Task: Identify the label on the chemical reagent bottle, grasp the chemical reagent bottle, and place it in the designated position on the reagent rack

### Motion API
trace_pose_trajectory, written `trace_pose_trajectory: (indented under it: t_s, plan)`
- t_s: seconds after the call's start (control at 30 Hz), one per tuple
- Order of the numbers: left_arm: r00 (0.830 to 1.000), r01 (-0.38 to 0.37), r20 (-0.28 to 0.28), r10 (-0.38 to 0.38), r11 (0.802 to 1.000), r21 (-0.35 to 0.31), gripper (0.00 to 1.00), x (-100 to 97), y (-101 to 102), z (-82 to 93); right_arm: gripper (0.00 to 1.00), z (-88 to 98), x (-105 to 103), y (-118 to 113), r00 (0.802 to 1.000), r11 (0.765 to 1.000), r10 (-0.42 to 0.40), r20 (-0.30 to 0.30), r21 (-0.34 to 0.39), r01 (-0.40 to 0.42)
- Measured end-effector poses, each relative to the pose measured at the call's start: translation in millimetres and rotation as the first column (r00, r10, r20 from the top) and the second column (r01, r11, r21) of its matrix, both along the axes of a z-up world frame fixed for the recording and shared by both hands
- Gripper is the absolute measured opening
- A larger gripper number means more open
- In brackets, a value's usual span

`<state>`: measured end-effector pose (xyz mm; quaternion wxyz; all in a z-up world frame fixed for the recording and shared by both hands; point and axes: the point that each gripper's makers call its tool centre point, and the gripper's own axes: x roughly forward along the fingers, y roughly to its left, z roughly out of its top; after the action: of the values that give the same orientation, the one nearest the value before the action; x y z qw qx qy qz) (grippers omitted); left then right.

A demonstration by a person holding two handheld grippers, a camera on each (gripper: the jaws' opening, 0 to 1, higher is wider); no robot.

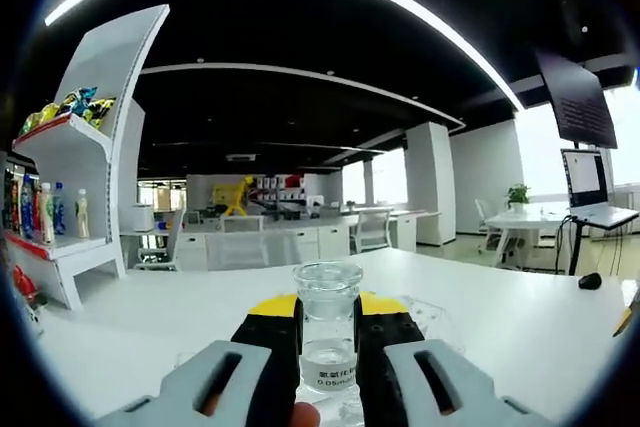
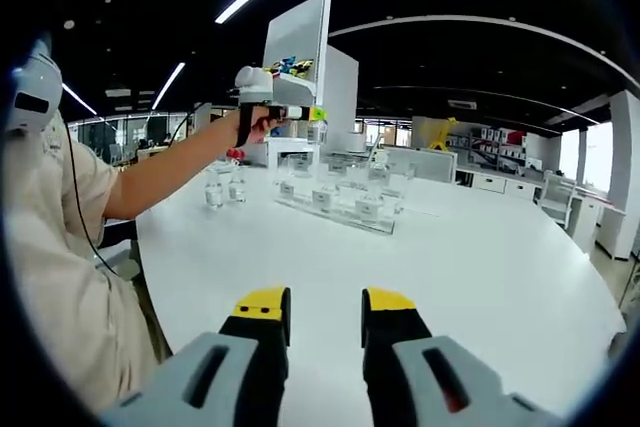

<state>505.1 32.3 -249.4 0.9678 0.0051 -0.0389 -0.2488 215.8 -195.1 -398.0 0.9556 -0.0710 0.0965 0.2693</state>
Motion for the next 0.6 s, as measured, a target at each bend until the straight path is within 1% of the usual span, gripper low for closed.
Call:
trace_pose_trajectory:
  t_s: [0.07, 0.17, 0.33, 0.37, 0.4, 0.43, 0.6]
  plan:
    - [1.000, -0.001, 0.006, 0.001, 1.000, 0.019, 0.21, 3.0, -4, 1.0, 0.28, 0.4, 1, -1, 1.000, 1.000, -0.005, 0.000, 0.000, 0.005]
    - [1.000, 0.004, 0.007, -0.004, 1.000, 0.026, 0.21, 7.0, -8, 2.1, 0.28, -0.5, 2, -2, 1.000, 1.000, -0.010, -0.003, -0.001, 0.010]
    - [1.000, 0.007, 0.005, -0.007, 1.000, 0.016, 0.21, 12.3, -10, 2.3, 0.28, -1.4, 4, -2, 1.000, 1.000, -0.011, -0.008, -0.004, 0.011]
    - [1.000, 0.006, 0.003, -0.006, 1.000, 0.015, 0.21, 19.8, -10, 1.7, 0.28, -1.5, 5, -2, 1.000, 1.000, -0.011, -0.009, -0.005, 0.011]
    - [1.000, 0.006, 0.002, -0.006, 1.000, 0.014, 0.21, 21.5, -10, 1.1, 0.28, -1.6, 5, -2, 1.000, 1.000, -0.012, -0.010, -0.006, 0.012]
    - [1.000, 0.006, -0.003, -0.006, 1.000, 0.015, 0.21, 29.1, -11, -0.4, 0.28, -2.0, 6, -2, 1.000, 1.000, -0.012, -0.011, -0.006, 0.012]
    - [1.000, 0.006, -0.016, -0.006, 1.000, 0.011, 0.21, 48.8, -13, -5.7, 0.28, -4.5, 8, -3, 1.000, 1.000, -0.014, -0.020, -0.008, 0.014]
